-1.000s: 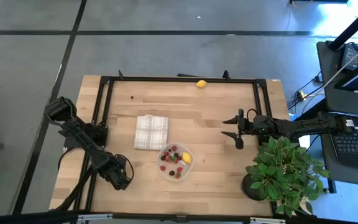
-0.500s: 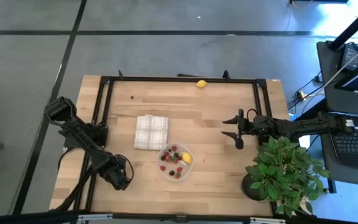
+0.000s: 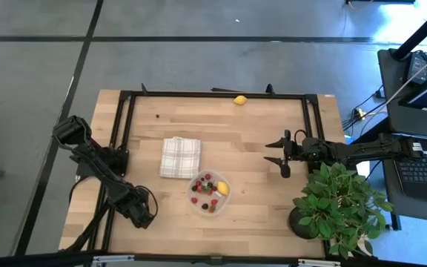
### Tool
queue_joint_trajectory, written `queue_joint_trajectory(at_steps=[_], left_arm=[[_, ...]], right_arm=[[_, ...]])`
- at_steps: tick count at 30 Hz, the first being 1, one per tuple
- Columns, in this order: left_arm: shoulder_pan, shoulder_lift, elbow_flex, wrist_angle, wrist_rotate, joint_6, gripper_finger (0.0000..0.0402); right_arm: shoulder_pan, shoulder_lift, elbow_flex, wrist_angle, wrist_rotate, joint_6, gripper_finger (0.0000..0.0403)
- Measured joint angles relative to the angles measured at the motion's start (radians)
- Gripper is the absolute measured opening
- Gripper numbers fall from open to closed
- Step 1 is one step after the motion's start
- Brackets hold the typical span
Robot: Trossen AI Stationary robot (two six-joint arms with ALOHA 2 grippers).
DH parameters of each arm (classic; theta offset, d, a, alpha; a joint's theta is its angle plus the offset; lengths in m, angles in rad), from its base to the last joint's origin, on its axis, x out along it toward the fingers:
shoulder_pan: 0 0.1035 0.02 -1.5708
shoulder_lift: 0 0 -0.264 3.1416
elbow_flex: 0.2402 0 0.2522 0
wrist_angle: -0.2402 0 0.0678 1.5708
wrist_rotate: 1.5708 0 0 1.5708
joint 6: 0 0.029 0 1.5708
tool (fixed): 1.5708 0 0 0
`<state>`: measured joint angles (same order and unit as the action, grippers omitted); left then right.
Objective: Pick and placing Produce into tupperware
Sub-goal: Put the black cherry into the transparent container
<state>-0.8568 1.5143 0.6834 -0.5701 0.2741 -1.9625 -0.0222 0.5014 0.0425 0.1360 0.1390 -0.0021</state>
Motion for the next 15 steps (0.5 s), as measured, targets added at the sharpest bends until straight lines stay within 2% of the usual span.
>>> queue_joint_trajectory(at_steps=[15], left_arm=[[-0.004,0.002,0.0,0.0,0.002,-0.021,0.0197]], right_arm=[[0.0,0.0,0.0,0.0,0.0,0.0,0.0241]])
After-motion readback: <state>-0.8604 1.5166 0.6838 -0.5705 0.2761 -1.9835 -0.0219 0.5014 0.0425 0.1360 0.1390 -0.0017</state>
